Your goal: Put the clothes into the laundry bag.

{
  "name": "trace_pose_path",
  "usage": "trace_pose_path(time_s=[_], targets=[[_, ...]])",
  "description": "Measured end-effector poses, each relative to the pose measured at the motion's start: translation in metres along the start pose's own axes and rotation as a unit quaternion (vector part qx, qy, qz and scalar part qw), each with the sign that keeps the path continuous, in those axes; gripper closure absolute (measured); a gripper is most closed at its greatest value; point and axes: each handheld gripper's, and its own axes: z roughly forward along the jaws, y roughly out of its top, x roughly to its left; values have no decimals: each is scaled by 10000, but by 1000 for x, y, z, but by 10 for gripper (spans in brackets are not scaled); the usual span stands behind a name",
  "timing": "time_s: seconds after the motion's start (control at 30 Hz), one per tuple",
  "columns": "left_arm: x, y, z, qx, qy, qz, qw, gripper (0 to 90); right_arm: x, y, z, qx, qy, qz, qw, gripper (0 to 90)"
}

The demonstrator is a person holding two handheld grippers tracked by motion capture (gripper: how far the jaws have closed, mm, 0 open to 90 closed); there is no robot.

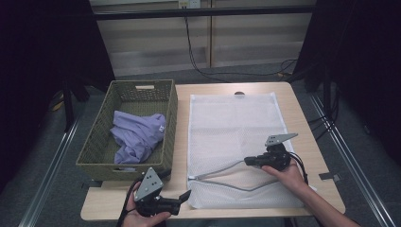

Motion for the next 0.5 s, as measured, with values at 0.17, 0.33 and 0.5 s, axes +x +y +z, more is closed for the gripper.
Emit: trace_pose_path(time_s=[0.17,0.33,0.5], targets=[[0,0,-2,-10,-14,-23,10000,81,0,4,-4,-138,80,34,9999,896],[0,0,-1,-7,-13,-48,10000,81,-1,8,-9,-340,127,90,9993,896],[0,0,-1,35,40,-30,10000,81,1,11,-11,-495,179,27,9986,896]])
